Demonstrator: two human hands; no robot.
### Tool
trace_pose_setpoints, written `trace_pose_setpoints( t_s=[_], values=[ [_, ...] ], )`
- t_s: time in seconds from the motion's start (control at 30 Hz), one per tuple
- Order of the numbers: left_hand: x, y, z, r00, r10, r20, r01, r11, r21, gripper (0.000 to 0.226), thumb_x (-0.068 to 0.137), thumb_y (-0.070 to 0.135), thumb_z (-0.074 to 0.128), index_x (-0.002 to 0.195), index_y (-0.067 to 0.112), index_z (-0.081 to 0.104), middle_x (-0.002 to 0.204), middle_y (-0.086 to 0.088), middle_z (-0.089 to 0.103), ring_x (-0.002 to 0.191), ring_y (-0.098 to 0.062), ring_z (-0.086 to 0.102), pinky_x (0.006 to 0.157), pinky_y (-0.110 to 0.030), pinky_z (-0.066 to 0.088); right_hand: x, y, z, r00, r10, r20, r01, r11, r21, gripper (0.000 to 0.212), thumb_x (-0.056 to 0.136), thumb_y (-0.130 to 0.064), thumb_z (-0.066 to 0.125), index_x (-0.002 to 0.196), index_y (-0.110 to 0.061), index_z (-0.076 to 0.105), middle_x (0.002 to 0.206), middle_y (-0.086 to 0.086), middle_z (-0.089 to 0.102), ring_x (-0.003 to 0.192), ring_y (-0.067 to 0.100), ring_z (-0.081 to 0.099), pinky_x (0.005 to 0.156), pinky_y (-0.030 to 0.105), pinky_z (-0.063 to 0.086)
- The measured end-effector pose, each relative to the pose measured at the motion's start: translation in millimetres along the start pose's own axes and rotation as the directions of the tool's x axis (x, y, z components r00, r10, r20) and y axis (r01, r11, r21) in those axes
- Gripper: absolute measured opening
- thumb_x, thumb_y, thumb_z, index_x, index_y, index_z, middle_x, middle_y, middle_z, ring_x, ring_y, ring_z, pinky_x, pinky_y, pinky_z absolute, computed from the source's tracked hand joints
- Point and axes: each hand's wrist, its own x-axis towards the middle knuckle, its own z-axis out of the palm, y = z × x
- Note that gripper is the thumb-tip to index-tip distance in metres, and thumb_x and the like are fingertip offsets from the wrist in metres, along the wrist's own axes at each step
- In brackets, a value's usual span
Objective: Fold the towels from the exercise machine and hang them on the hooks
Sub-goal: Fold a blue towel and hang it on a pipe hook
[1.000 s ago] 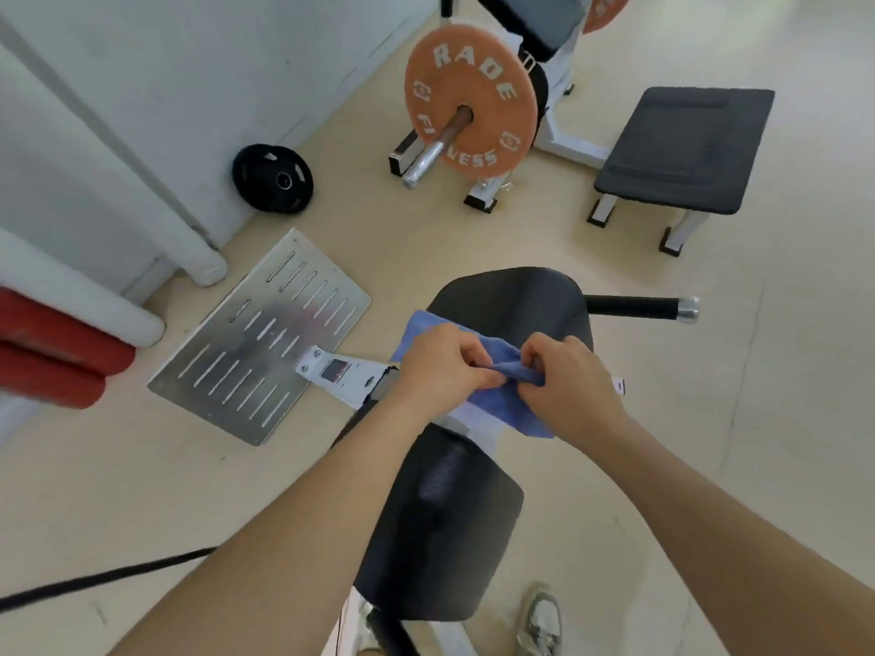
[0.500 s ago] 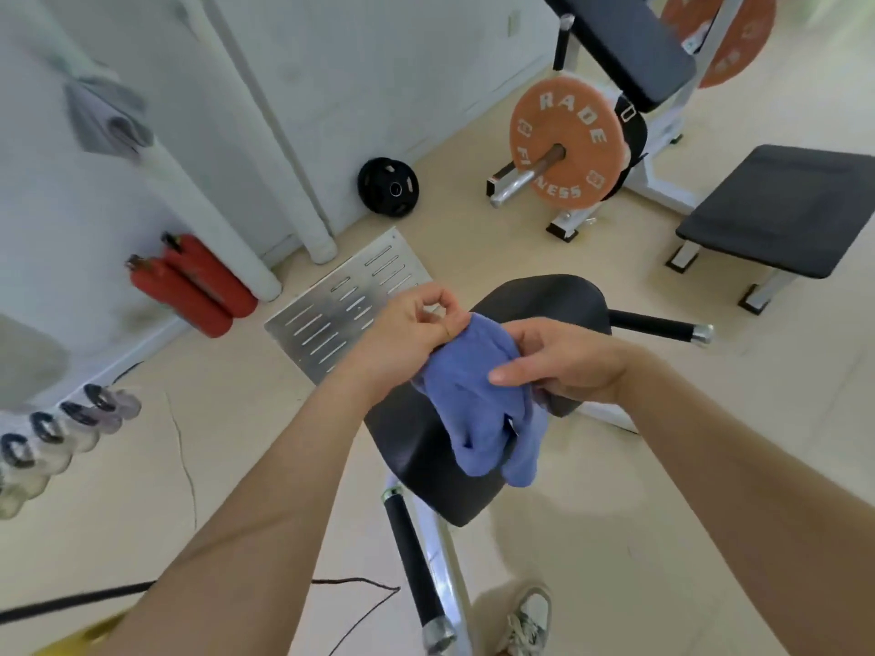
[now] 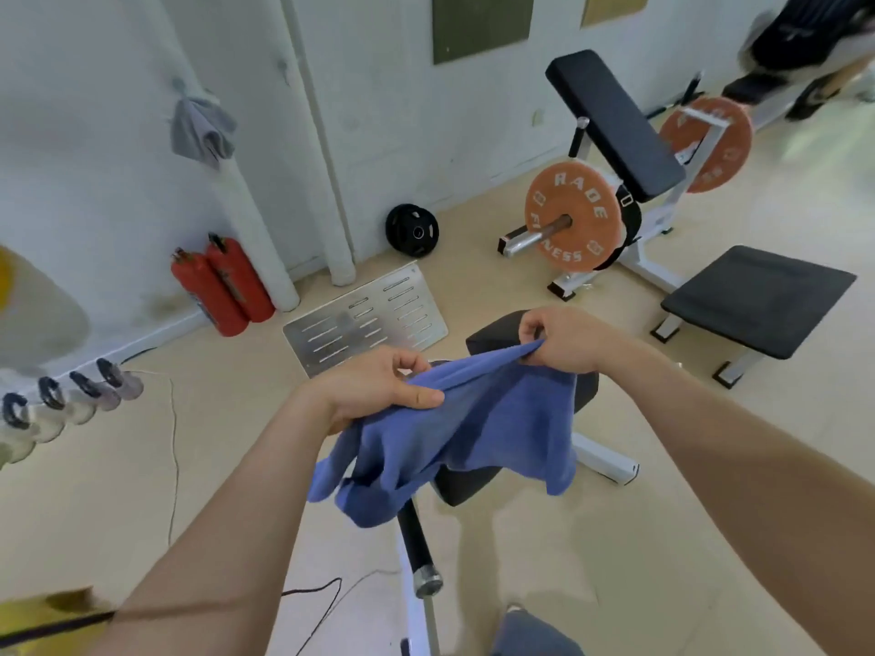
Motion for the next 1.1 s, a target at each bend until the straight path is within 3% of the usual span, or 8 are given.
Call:
trace_pose_setpoints(
  t_s=[0.13, 0.27, 0.37, 0.5, 0.67, 0.87, 0.97, 1.1],
  values=[
    [-6, 5, 16, 0.980, 0.075, -0.183, -0.043, 0.984, 0.174, 0.028, 0.073, 0.024, 0.075, 0.078, 0.003, 0.057, 0.072, -0.006, 0.057, 0.067, -0.017, 0.053, 0.066, -0.035, 0.044, 6, 23, -8, 0.997, 0.064, -0.051, -0.066, 0.997, -0.042, 0.016, 0.077, -0.008, 0.054, 0.068, -0.015, 0.065, 0.071, 0.008, 0.065, 0.069, 0.022, 0.053, 0.061, 0.038, 0.044],
    [4, 31, 30, 0.946, 0.141, -0.291, -0.198, 0.964, -0.176, 0.035, 0.069, 0.025, 0.071, 0.092, 0.000, 0.064, 0.086, -0.024, 0.064, 0.076, -0.026, 0.060, 0.071, -0.038, 0.043, 14, 53, -36, 0.993, 0.114, -0.010, -0.105, 0.945, 0.310, 0.025, 0.091, -0.008, 0.051, 0.066, -0.011, 0.055, 0.061, 0.007, 0.043, 0.056, 0.021, 0.041, 0.050, 0.028, 0.036],
    [38, 43, 47, 0.880, 0.033, -0.473, -0.158, 0.961, -0.227, 0.036, 0.070, 0.031, 0.071, 0.084, -0.002, 0.064, 0.075, -0.018, 0.063, 0.070, -0.024, 0.058, 0.066, -0.035, 0.044, 32, 93, -55, 0.984, 0.153, 0.096, -0.180, 0.879, 0.442, 0.013, 0.095, -0.016, 0.049, 0.092, -0.011, 0.062, 0.078, 0.009, 0.051, 0.067, 0.023, 0.056, 0.060, 0.033, 0.057],
    [98, 45, 72, 0.651, -0.014, -0.759, 0.108, 0.991, 0.075, 0.039, 0.079, 0.023, 0.070, 0.055, 0.011, 0.042, 0.051, 0.001, 0.039, 0.055, -0.019, 0.038, 0.052, -0.028, 0.028, 57, 150, -79, 0.987, 0.086, 0.135, -0.126, 0.938, 0.324, 0.017, 0.095, -0.014, 0.048, 0.082, -0.010, 0.058, 0.071, 0.008, 0.053, 0.062, 0.023, 0.057, 0.054, 0.031, 0.054],
    [130, 65, 62, 0.316, 0.114, -0.942, 0.251, 0.948, 0.198, 0.024, 0.084, 0.021, 0.061, 0.068, 0.011, 0.048, 0.063, -0.010, 0.051, 0.066, -0.034, 0.050, 0.060, -0.039, 0.037, 94, 170, -132, 0.966, -0.069, -0.248, 0.127, 0.966, 0.227, 0.017, 0.085, -0.008, 0.054, 0.069, -0.013, 0.058, 0.059, 0.001, 0.050, 0.063, 0.021, 0.050, 0.056, 0.028, 0.037],
    [130, 112, 40, -0.025, 0.295, -0.955, 0.084, 0.953, 0.292, 0.019, 0.079, 0.005, 0.050, 0.067, 0.015, 0.039, 0.063, -0.001, 0.036, 0.062, -0.022, 0.033, 0.054, -0.026, 0.023, 113, 175, -170, 0.630, -0.129, -0.766, 0.461, 0.856, 0.235, 0.021, 0.083, -0.004, 0.046, 0.093, -0.006, 0.065, 0.079, -0.004, 0.055, 0.075, 0.015, 0.048, 0.063, 0.018, 0.032],
    [136, 98, 64, 0.002, 0.316, -0.949, 0.119, 0.942, 0.314, 0.020, 0.075, 0.000, 0.050, 0.064, 0.012, 0.038, 0.064, -0.008, 0.036, 0.062, -0.024, 0.032, 0.054, -0.030, 0.016, 118, 199, -129, 0.647, -0.158, -0.746, 0.440, 0.876, 0.196, 0.016, 0.081, -0.005, 0.047, 0.087, -0.004, 0.062, 0.076, -0.001, 0.049, 0.076, 0.020, 0.044, 0.065, 0.023, 0.026],
    [149, 23, 119, 0.296, 0.089, -0.951, 0.446, 0.867, 0.220, 0.027, 0.073, -0.001, 0.055, 0.058, 0.015, 0.038, 0.058, -0.002, 0.041, 0.063, -0.030, 0.042, 0.058, -0.034, 0.029, 97, 251, -46, 0.892, -0.177, -0.416, 0.269, 0.947, 0.174, 0.020, 0.084, -0.002, 0.048, 0.066, -0.010, 0.050, 0.063, 0.003, 0.046, 0.065, 0.025, 0.042, 0.056, 0.031, 0.021]
  ],
)
